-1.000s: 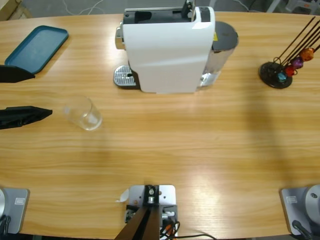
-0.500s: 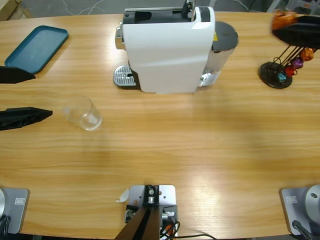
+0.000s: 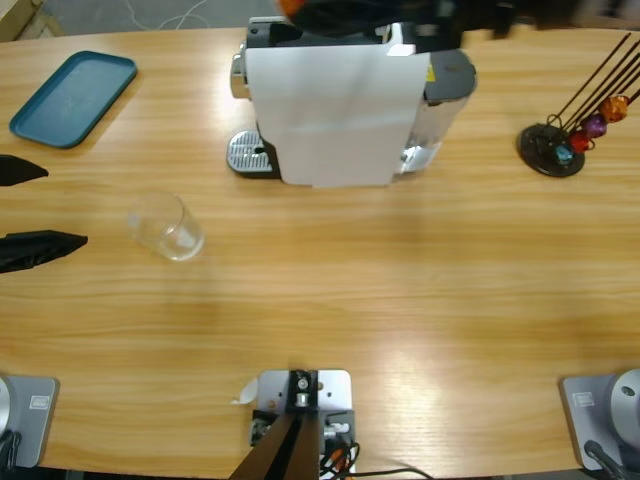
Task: Pour coffee
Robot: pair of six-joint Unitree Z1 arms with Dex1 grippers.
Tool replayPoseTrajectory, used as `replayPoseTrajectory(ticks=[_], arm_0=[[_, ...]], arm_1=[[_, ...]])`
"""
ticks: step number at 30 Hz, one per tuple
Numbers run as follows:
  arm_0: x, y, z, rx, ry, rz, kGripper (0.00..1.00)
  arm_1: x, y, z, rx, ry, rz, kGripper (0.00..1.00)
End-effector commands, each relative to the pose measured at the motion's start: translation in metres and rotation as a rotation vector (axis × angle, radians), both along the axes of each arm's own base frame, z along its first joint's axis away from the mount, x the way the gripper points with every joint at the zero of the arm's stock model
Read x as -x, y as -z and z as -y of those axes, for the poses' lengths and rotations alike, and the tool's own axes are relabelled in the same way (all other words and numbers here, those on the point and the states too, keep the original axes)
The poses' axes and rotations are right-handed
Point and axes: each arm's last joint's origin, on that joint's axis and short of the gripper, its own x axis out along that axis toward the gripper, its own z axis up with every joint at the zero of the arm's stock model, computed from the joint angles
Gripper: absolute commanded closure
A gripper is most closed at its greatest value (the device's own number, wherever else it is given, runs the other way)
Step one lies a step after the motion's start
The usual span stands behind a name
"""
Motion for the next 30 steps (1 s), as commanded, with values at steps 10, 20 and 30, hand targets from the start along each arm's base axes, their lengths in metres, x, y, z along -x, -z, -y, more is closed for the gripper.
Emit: replayPoseTrajectory(ticks=[10, 20, 30], arm_0=[[0.012, 0.011, -0.010, -0.010, -0.013, -0.016, 0.009], [0.014, 0.013, -0.012, -0.008, -0.014, -0.017, 0.009], [0.013, 0.015, -0.011, -0.010, -0.013, -0.020, 0.004]], arm_1=[[-0.047, 0.049, -0.045, -0.007, 0.040, -0.098, 0.860], [-0.064, 0.069, -0.033, 0.004, 0.155, -0.142, 0.860], [-0.065, 0.077, -0.029, 0.034, 0.214, -0.142, 0.860]])
